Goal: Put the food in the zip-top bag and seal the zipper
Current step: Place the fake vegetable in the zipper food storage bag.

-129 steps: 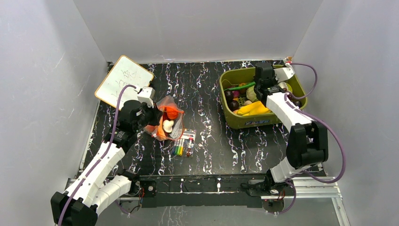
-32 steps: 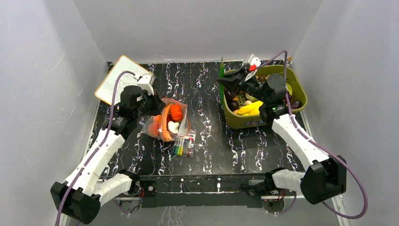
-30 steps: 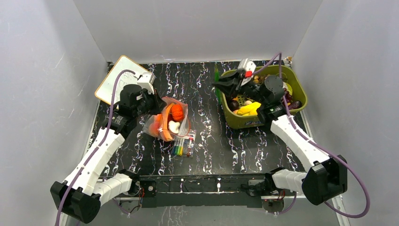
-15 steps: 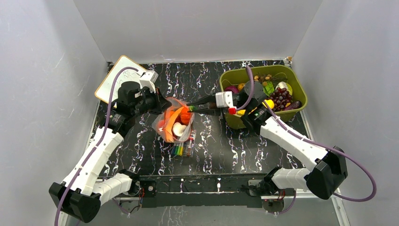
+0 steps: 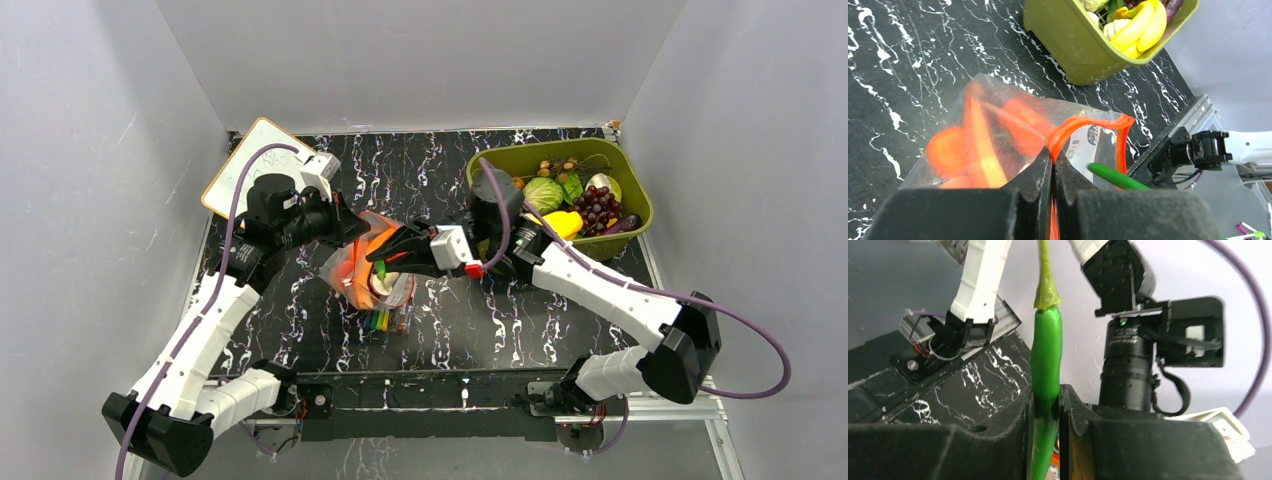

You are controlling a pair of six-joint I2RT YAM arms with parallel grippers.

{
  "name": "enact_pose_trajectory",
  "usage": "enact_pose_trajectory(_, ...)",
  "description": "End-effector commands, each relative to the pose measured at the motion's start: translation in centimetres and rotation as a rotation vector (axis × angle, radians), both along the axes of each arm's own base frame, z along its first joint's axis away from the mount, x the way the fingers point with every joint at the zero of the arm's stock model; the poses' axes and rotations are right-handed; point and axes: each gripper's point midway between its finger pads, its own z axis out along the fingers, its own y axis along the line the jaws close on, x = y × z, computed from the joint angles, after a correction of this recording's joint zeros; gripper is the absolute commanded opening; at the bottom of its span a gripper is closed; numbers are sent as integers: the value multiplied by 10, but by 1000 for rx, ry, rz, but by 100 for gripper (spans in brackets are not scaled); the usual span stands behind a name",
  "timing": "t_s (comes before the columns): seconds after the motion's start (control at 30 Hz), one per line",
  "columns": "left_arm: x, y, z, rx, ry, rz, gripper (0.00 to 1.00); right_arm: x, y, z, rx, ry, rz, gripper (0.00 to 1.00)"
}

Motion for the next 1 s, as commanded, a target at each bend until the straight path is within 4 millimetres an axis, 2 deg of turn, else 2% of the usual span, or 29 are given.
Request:
enact_pose_trajectory(0.0, -20, -11, 41, -64, -96, -114, 0, 10, 12, -9, -26, -109, -46, 7)
enact_pose_trajectory(0.2, -36, -14, 49, -72, -114, -192, 0, 44, 18, -56, -202, -199, -175, 9)
enact_pose_trajectory(0.4, -49, -21, 55, -106, -114, -272, 0, 62, 14, -93, -324, -252, -275, 10)
enact_pose_trajectory(0.5, -52, -25, 59, -129, -118, -300, 0, 64, 8, -102, -376, -269, -312, 9)
enact_pose_trajectory(0.7, -59, -28, 60, -142, -111, -347, 0, 86, -7, -133, -530, -311, -441, 9)
enact_pose_trajectory(0.97, -60, -28, 53, -126, -67, -352, 0, 108, -9, -146, -570, -290, -567, 11)
